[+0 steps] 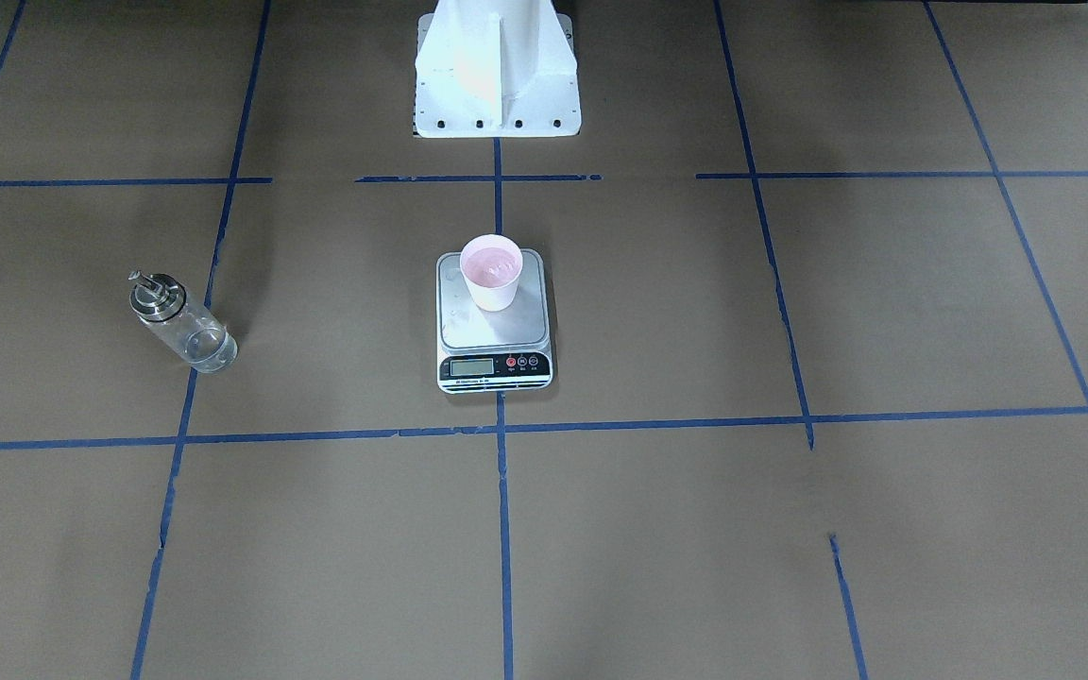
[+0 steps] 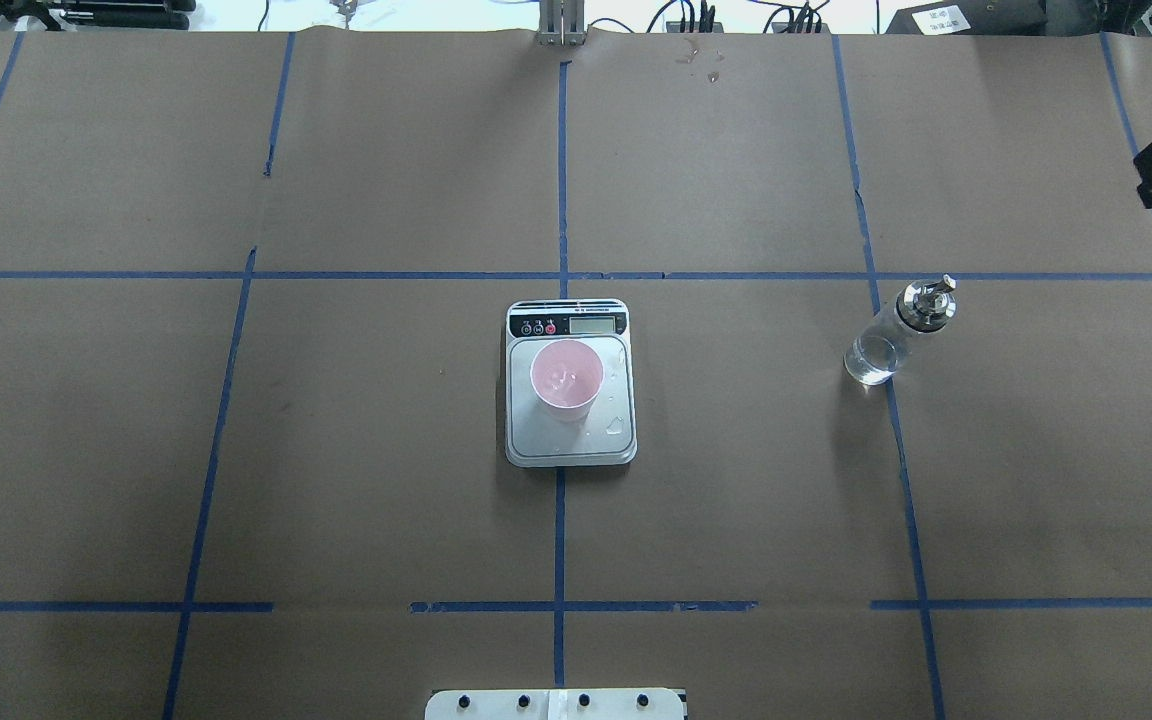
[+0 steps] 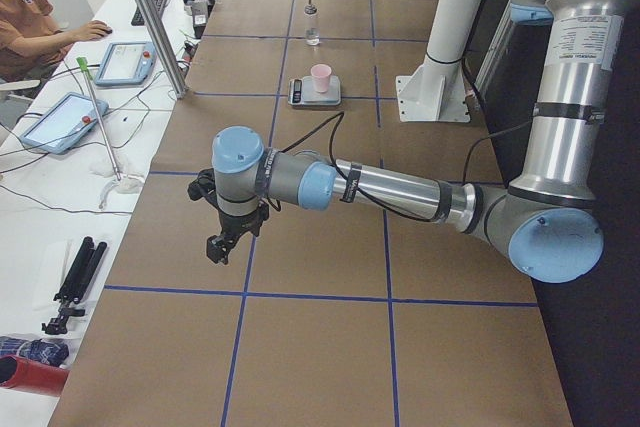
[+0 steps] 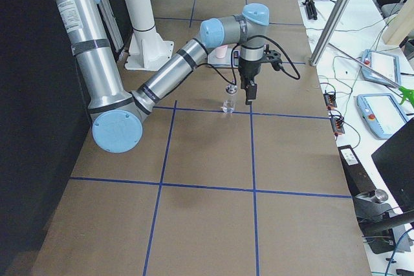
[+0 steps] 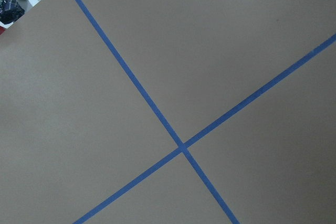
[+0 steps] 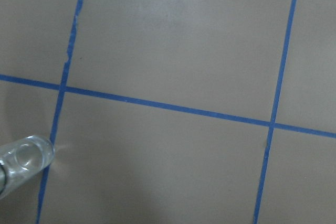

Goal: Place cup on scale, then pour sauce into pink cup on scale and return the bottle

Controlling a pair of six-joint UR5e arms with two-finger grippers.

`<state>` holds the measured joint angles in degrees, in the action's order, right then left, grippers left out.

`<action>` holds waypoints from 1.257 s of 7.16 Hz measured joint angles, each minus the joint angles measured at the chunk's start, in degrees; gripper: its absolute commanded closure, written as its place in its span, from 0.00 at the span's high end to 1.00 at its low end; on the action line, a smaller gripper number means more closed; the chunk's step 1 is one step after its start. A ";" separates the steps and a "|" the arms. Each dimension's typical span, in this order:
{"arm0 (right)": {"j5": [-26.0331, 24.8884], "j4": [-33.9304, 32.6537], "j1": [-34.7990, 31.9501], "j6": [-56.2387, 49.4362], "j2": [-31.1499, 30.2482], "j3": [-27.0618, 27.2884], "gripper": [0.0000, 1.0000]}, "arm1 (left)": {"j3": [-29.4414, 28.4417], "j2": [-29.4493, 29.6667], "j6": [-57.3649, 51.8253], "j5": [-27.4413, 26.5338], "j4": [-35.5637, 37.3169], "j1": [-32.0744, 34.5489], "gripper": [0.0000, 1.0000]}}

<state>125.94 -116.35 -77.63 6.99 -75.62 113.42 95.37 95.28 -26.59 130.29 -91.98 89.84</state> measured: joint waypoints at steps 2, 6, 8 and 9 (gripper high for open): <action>7.84 12.10 -6.10 -8.37 -5.12 -10.24 1.00 | -0.38 -1.96 0.20 -0.01 1.94 0.06 1.00; 7.93 18.30 -7.66 -10.98 -11.14 -17.94 1.00 | -3.75 -6.73 0.22 0.33 2.68 1.37 1.00; 7.99 19.38 -8.54 -10.96 -14.02 -18.27 1.00 | -4.84 -7.13 0.30 0.51 2.72 1.76 1.00; 8.08 20.18 -9.38 -10.95 -15.04 -18.28 1.00 | -4.84 -7.29 0.35 0.54 2.68 1.88 1.00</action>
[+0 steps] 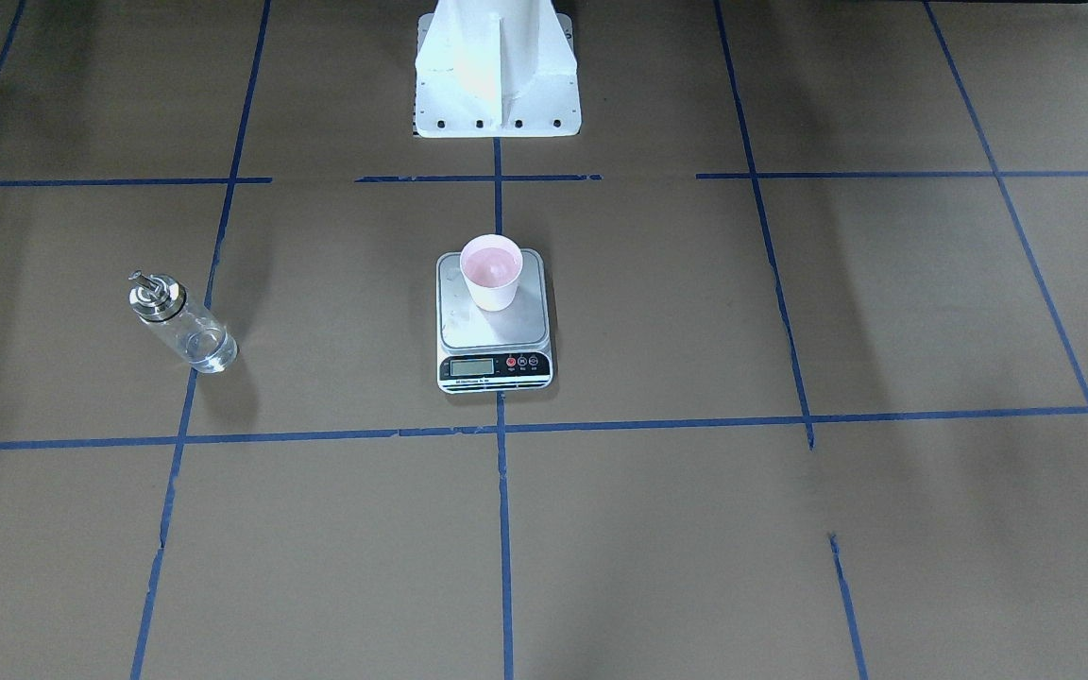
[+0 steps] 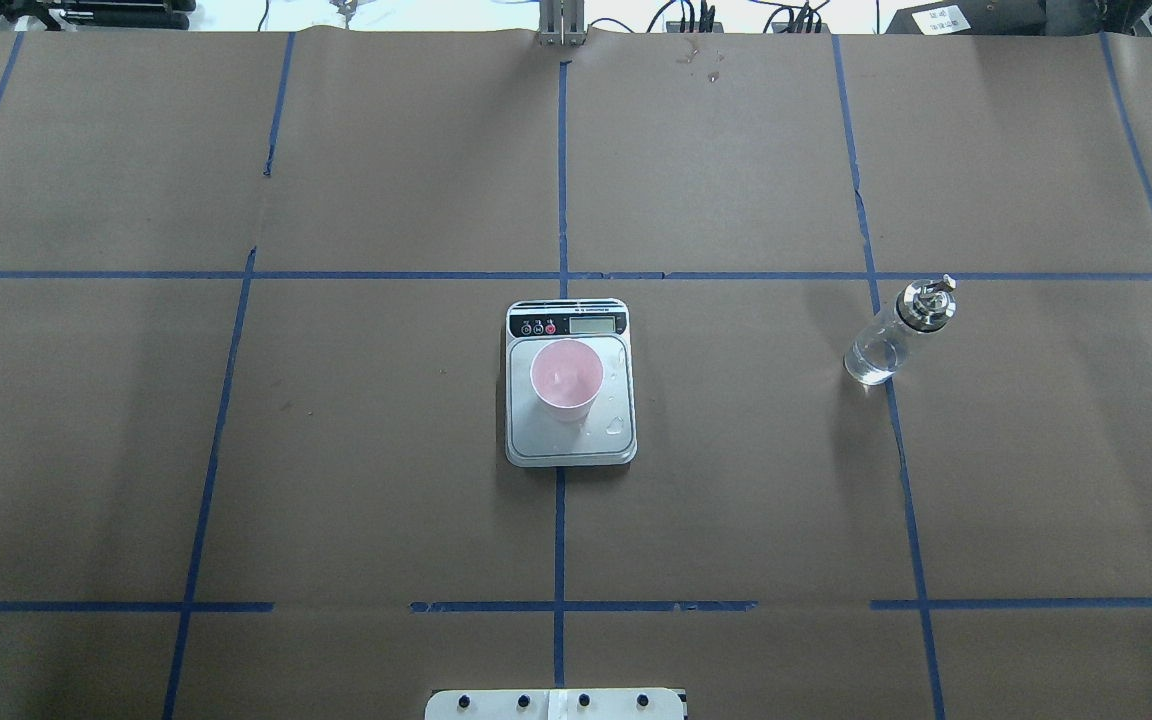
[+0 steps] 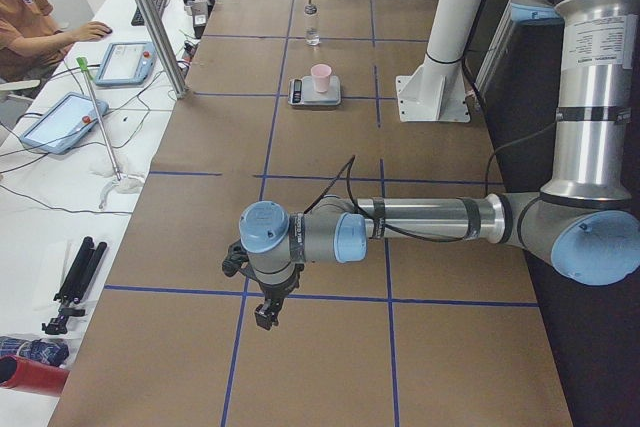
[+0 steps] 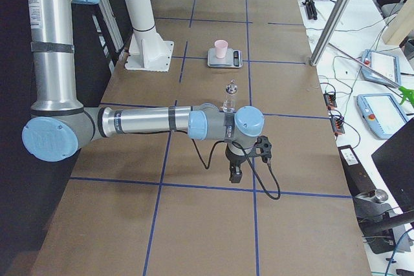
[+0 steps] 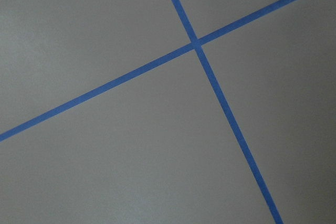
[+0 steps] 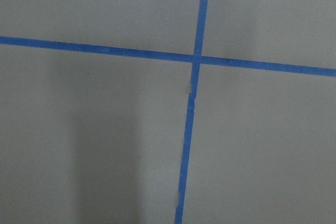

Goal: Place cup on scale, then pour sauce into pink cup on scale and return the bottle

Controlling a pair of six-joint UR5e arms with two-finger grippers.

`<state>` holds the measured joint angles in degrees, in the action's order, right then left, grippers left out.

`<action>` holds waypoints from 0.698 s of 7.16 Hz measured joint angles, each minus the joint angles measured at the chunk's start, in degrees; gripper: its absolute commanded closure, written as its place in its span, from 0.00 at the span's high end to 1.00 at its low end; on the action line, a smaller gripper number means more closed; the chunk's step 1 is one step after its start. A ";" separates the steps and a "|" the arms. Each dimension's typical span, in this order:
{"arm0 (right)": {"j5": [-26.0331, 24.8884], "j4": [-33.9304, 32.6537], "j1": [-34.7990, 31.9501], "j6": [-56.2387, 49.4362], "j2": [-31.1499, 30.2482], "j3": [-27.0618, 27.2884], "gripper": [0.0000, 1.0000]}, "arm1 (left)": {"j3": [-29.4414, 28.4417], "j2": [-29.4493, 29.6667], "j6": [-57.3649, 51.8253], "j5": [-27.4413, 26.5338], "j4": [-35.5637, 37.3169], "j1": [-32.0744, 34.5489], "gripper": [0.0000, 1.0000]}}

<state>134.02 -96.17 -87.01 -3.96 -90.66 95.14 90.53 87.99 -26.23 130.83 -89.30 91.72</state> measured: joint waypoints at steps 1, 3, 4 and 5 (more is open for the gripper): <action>0.01 1.78 -0.70 0.05 -0.96 -0.17 1.00 | 0.14 -0.06 0.03 -0.02 -0.07 0.10 1.00; 0.03 4.54 -1.68 0.42 -2.32 -0.57 1.00 | 0.30 -0.10 0.06 -0.04 -0.24 0.44 1.00; 0.07 4.92 -2.08 0.64 -2.90 -0.62 1.00 | 0.41 -0.09 0.10 -0.04 -0.30 0.96 1.00; 0.09 5.13 -2.52 0.74 -3.45 -0.69 1.00 | 0.56 -0.07 0.10 -0.04 -0.36 1.40 1.00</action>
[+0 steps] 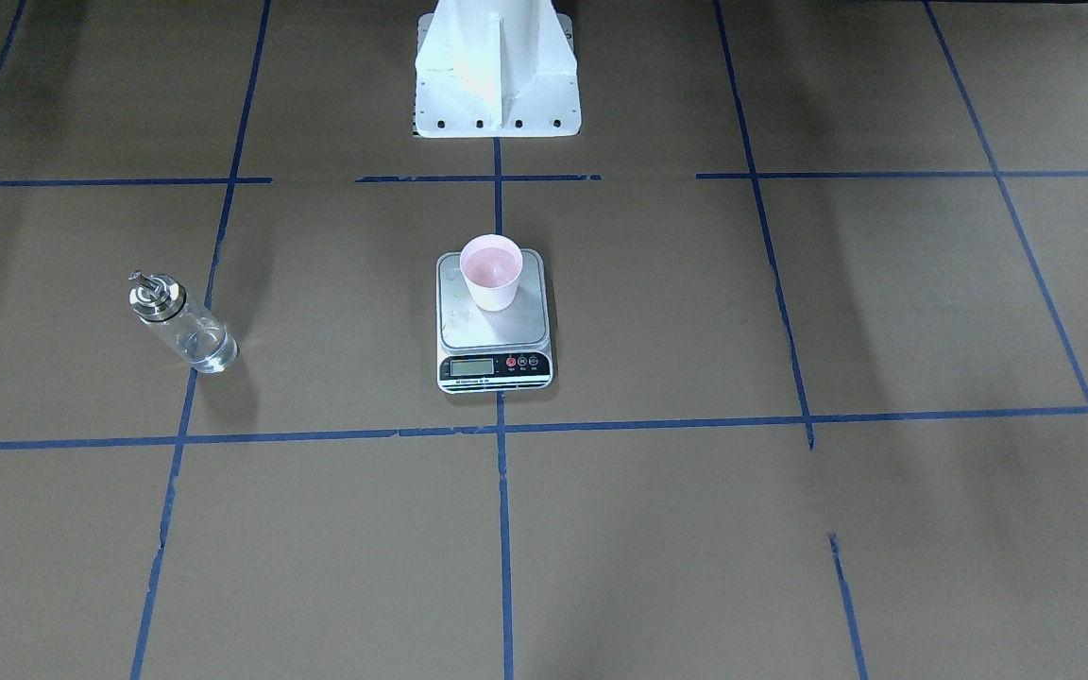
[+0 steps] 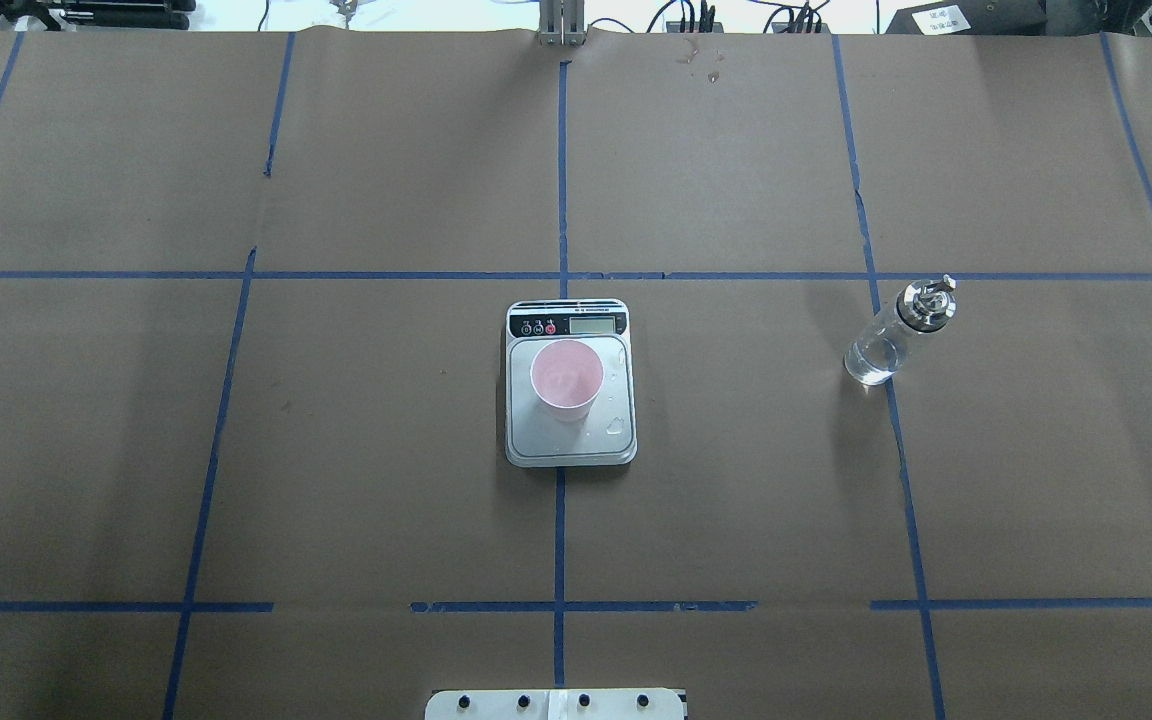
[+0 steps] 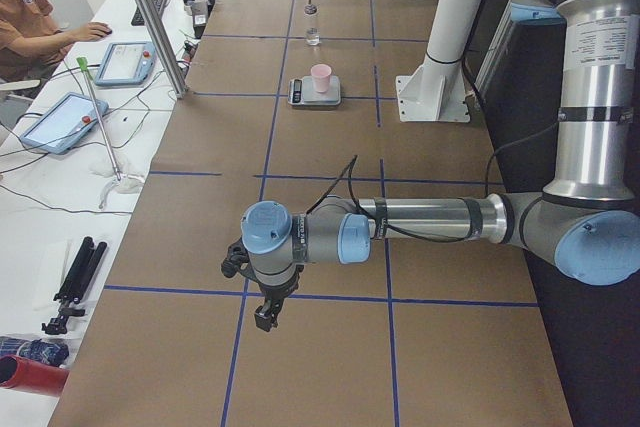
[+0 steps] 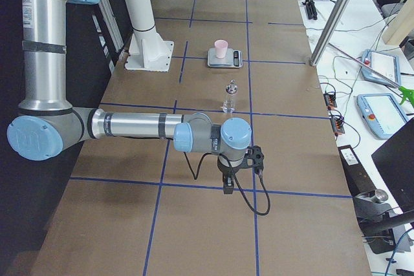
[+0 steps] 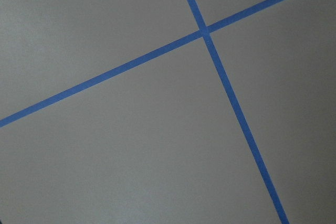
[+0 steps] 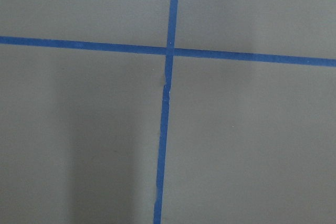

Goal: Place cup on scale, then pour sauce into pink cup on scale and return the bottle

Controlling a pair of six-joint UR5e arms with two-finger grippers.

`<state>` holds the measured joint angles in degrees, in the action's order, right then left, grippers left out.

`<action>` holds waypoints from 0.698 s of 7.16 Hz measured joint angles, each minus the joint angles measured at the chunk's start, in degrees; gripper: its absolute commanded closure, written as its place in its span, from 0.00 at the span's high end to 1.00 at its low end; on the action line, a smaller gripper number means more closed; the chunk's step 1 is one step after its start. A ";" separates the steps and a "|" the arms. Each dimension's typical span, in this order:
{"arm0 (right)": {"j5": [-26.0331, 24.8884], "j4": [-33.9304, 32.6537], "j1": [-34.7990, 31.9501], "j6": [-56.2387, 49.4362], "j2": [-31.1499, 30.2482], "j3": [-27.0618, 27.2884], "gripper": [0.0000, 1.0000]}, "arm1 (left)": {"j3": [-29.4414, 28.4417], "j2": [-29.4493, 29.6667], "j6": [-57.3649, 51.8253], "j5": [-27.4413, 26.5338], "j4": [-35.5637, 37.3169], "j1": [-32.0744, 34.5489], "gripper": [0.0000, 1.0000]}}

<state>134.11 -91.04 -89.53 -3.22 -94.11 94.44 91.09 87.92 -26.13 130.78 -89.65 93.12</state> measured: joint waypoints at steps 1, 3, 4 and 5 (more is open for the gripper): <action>0.03 0.24 -0.68 0.04 -0.50 -0.10 1.00 | 0.28 -0.01 0.01 0.00 -0.05 0.42 1.00; 0.29 0.47 -2.18 0.06 -0.91 -0.36 1.00 | 0.88 0.03 1.35 -0.02 -0.08 1.42 1.00; 0.49 0.52 -2.69 0.06 -1.08 -0.38 1.00 | 1.62 0.05 4.65 0.04 -0.10 1.64 1.00; 0.58 0.57 -3.02 0.04 -1.15 -0.40 1.00 | 2.65 0.11 7.78 0.09 -0.16 1.67 1.00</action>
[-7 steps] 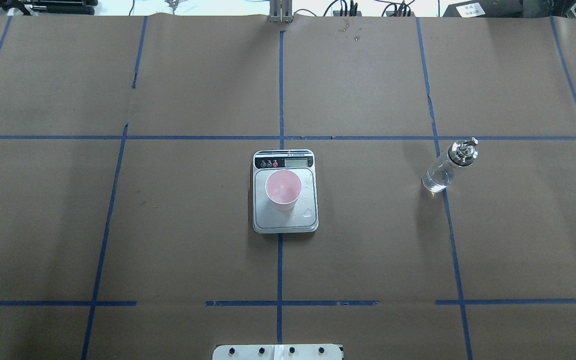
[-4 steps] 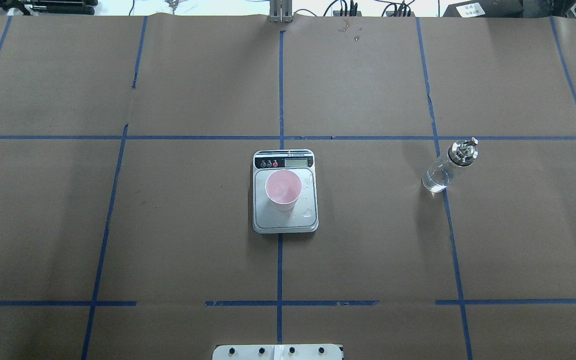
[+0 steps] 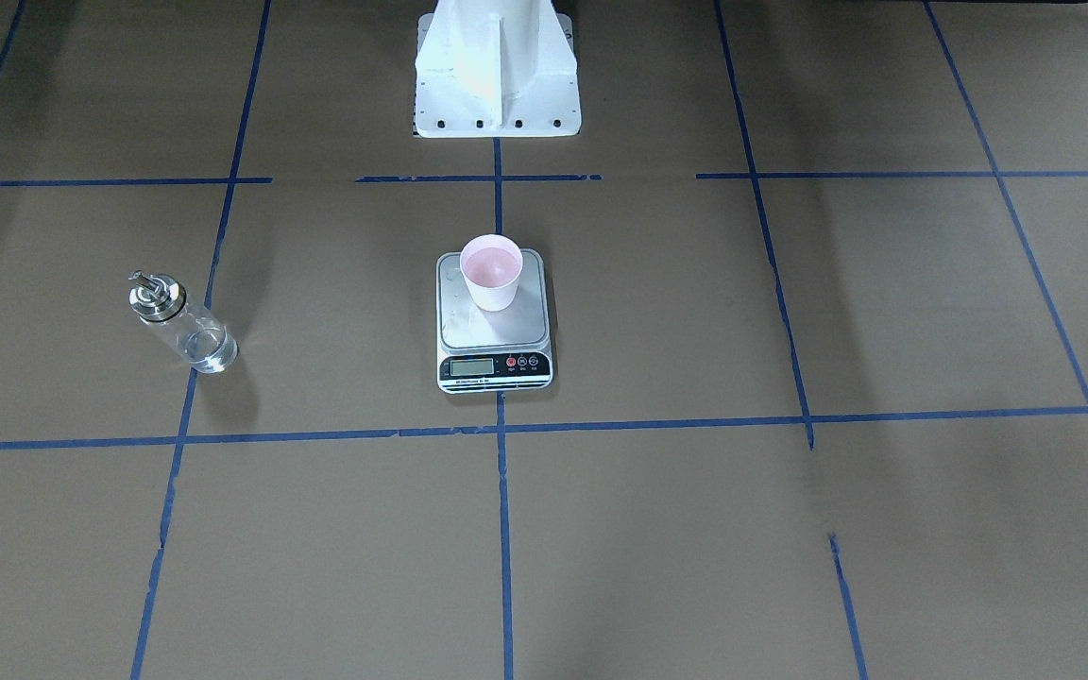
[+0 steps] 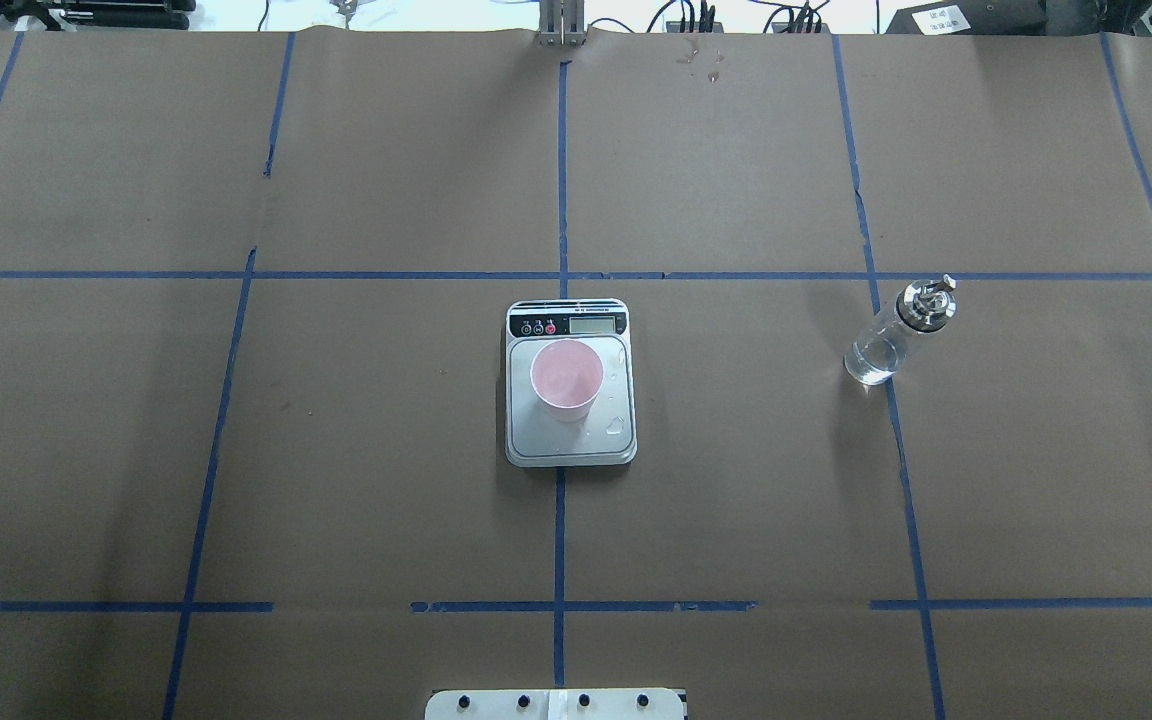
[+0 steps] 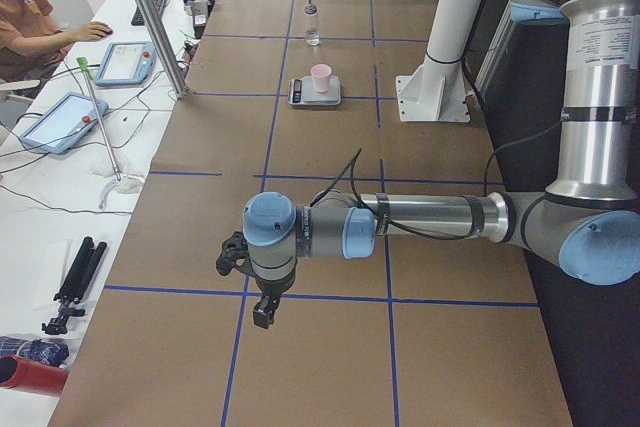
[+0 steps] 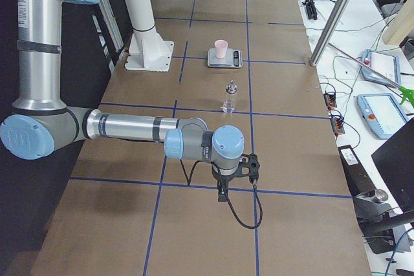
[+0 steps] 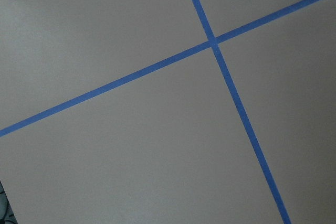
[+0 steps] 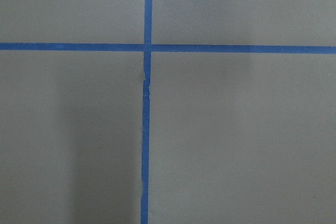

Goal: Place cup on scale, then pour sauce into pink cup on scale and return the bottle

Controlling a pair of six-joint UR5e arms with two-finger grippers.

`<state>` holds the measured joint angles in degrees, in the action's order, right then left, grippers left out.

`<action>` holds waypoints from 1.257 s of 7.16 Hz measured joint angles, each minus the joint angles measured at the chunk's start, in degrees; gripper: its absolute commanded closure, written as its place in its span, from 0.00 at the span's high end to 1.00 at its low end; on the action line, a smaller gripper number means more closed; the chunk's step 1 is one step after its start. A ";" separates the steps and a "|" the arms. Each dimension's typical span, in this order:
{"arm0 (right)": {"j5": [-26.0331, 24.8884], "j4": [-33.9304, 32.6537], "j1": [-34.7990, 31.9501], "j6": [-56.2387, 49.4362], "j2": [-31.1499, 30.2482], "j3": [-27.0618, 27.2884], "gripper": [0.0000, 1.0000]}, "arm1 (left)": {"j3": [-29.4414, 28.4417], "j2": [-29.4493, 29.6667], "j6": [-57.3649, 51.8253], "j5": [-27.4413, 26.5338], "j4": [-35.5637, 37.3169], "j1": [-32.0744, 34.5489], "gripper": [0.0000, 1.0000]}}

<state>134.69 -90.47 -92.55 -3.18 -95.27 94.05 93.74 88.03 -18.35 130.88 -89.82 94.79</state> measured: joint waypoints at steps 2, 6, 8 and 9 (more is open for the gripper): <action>0.07 0.27 -0.22 -0.06 -0.01 0.00 1.00 | 1.79 0.16 2.47 0.07 -0.08 -0.09 1.00; 0.14 0.38 -0.26 -0.07 -0.01 0.07 1.00 | 2.54 0.29 2.88 0.12 -0.18 -0.37 1.00; 0.14 0.38 -0.26 -0.01 -0.07 0.03 1.00 | 2.58 0.39 2.92 0.09 -0.18 -0.39 1.00; 0.14 0.38 -0.26 0.01 -0.08 -0.02 1.00 | 2.58 0.43 2.91 0.08 -0.18 -0.39 1.00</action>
<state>134.82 -90.09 -92.81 -3.18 -95.35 94.03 96.32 88.46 -15.45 130.96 -90.00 94.40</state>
